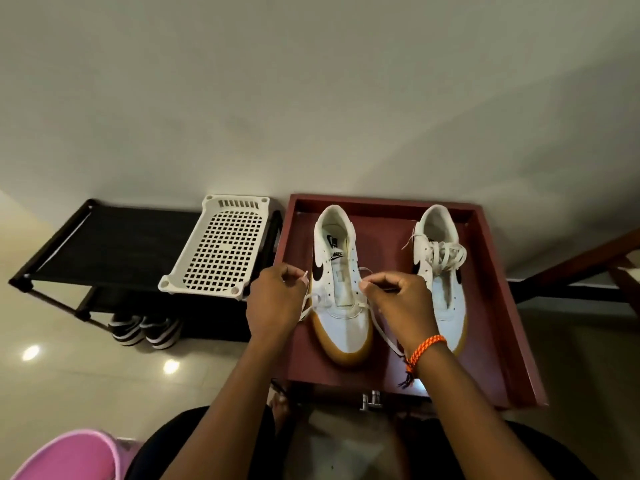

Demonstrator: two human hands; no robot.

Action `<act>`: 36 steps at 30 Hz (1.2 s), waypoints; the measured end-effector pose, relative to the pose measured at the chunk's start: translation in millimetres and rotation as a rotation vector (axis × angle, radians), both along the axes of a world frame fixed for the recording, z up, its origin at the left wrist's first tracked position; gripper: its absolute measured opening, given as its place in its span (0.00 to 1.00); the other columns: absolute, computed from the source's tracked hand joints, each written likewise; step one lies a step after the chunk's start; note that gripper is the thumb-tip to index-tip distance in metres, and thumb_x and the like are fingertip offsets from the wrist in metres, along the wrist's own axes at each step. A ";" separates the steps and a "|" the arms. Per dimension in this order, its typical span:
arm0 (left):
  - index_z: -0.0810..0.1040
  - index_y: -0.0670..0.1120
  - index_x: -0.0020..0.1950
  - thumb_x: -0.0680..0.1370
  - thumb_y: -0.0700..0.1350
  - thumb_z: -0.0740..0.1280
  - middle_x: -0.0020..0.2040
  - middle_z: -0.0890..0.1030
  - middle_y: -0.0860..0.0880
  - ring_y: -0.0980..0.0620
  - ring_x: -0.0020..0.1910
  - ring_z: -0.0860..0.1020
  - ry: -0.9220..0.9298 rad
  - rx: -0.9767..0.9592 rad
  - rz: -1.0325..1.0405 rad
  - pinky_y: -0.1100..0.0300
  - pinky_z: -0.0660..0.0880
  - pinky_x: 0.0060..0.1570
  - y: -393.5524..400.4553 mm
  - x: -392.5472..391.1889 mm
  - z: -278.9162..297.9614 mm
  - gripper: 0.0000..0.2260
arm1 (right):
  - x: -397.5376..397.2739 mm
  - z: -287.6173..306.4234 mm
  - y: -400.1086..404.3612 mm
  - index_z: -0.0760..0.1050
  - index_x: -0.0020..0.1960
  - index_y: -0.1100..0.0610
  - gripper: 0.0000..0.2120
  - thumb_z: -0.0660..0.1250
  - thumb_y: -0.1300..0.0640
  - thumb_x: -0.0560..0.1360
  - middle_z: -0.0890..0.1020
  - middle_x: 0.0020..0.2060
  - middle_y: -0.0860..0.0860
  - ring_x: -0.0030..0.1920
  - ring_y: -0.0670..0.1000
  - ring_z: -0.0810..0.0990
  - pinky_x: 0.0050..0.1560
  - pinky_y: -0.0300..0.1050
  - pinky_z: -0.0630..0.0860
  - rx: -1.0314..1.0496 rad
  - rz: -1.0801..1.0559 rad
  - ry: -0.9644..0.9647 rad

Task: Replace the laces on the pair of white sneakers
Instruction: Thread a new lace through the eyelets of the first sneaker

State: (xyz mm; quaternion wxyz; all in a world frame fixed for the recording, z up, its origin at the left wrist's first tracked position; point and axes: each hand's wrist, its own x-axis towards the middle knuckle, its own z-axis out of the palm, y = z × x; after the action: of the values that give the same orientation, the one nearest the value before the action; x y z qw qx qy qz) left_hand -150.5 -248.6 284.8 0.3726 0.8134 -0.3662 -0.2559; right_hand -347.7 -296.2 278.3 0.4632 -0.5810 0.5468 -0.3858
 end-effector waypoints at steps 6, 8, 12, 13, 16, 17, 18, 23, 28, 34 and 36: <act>0.80 0.54 0.63 0.79 0.47 0.74 0.63 0.75 0.51 0.48 0.60 0.77 -0.304 -0.023 -0.146 0.48 0.78 0.56 -18.0 -0.4 -13.1 0.14 | 9.5 -11.0 -16.9 0.84 0.38 0.50 0.06 0.76 0.58 0.72 0.78 0.48 0.44 0.46 0.47 0.79 0.45 0.45 0.79 -0.201 0.096 0.447; 0.82 0.55 0.58 0.78 0.47 0.74 0.60 0.75 0.51 0.47 0.57 0.79 -0.320 -0.028 -0.205 0.47 0.80 0.54 -21.5 -0.9 -20.2 0.09 | 14.8 -12.9 -15.4 0.85 0.41 0.51 0.03 0.77 0.57 0.73 0.77 0.57 0.45 0.54 0.47 0.77 0.46 0.37 0.73 -0.255 0.161 0.472; 0.83 0.55 0.45 0.79 0.47 0.73 0.44 0.81 0.56 0.53 0.46 0.80 -0.291 0.087 -0.310 0.55 0.77 0.40 -22.5 -5.0 -26.5 0.04 | 23.1 -20.2 -10.8 0.86 0.42 0.51 0.02 0.78 0.55 0.73 0.71 0.75 0.47 0.70 0.52 0.70 0.58 0.48 0.77 -0.370 0.230 0.641; 0.82 0.55 0.42 0.79 0.47 0.74 0.41 0.81 0.56 0.55 0.44 0.80 -0.282 0.108 -0.316 0.57 0.75 0.37 -21.7 -5.0 -28.1 0.06 | 25.3 -20.2 -9.7 0.86 0.41 0.51 0.03 0.77 0.55 0.73 0.69 0.77 0.48 0.72 0.53 0.69 0.59 0.50 0.78 -0.379 0.237 0.689; 0.80 0.56 0.39 0.78 0.48 0.74 0.40 0.82 0.57 0.56 0.43 0.80 -0.266 0.163 -0.310 0.57 0.75 0.37 -21.3 -2.6 -30.3 0.09 | 31.9 -18.1 -9.3 0.86 0.40 0.51 0.03 0.78 0.55 0.73 0.67 0.79 0.48 0.74 0.54 0.66 0.60 0.53 0.79 -0.386 0.230 0.756; 0.81 0.56 0.39 0.78 0.48 0.75 0.41 0.82 0.57 0.57 0.42 0.80 -0.240 0.175 -0.309 0.57 0.75 0.37 -21.1 -1.3 -30.4 0.08 | 33.6 -17.6 -9.6 0.86 0.40 0.50 0.04 0.78 0.55 0.73 0.66 0.80 0.48 0.75 0.54 0.65 0.60 0.52 0.78 -0.390 0.246 0.759; 0.82 0.55 0.40 0.78 0.48 0.76 0.40 0.83 0.57 0.58 0.41 0.80 -0.212 0.179 -0.313 0.58 0.74 0.37 -21.4 -0.2 -29.5 0.08 | 35.0 -17.4 -10.1 0.86 0.40 0.49 0.04 0.78 0.56 0.73 0.65 0.80 0.48 0.75 0.54 0.64 0.61 0.50 0.77 -0.389 0.265 0.751; 0.86 0.53 0.41 0.76 0.41 0.74 0.38 0.84 0.58 0.58 0.41 0.82 -0.217 0.175 -0.340 0.54 0.81 0.41 -23.2 1.5 -24.4 0.08 | 39.3 -29.7 -14.0 0.87 0.41 0.47 0.08 0.79 0.59 0.72 0.63 0.82 0.46 0.77 0.55 0.62 0.68 0.48 0.69 -0.269 0.214 0.602; 0.87 0.54 0.41 0.75 0.39 0.75 0.37 0.83 0.60 0.58 0.41 0.82 -0.226 0.173 -0.374 0.53 0.82 0.43 -22.7 3.1 -23.5 0.09 | 42.9 -40.5 -10.2 0.88 0.47 0.49 0.06 0.78 0.59 0.75 0.63 0.82 0.48 0.76 0.56 0.65 0.69 0.42 0.62 -0.135 0.180 0.483; 0.84 0.55 0.42 0.75 0.56 0.79 0.41 0.83 0.58 0.57 0.44 0.82 -0.293 0.167 -0.362 0.53 0.81 0.44 -18.4 -1.7 -18.6 0.08 | 41.5 -27.3 -6.3 0.83 0.53 0.49 0.05 0.70 0.54 0.79 0.60 0.82 0.50 0.77 0.57 0.63 0.67 0.56 0.72 -0.223 0.260 0.797; 0.83 0.55 0.43 0.76 0.58 0.78 0.41 0.83 0.57 0.57 0.43 0.81 -0.314 0.151 -0.356 0.54 0.80 0.42 -18.5 -4.8 -18.7 0.09 | 41.7 -27.4 -5.7 0.81 0.53 0.50 0.04 0.69 0.53 0.80 0.59 0.83 0.50 0.78 0.57 0.63 0.65 0.56 0.72 -0.247 0.264 0.847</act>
State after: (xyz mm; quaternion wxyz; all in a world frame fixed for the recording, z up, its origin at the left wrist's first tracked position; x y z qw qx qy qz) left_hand -155.2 -267.1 266.2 0.1983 0.7914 -0.5369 -0.2149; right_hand -306.0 -301.9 250.8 0.1716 -0.8031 0.5590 -0.1144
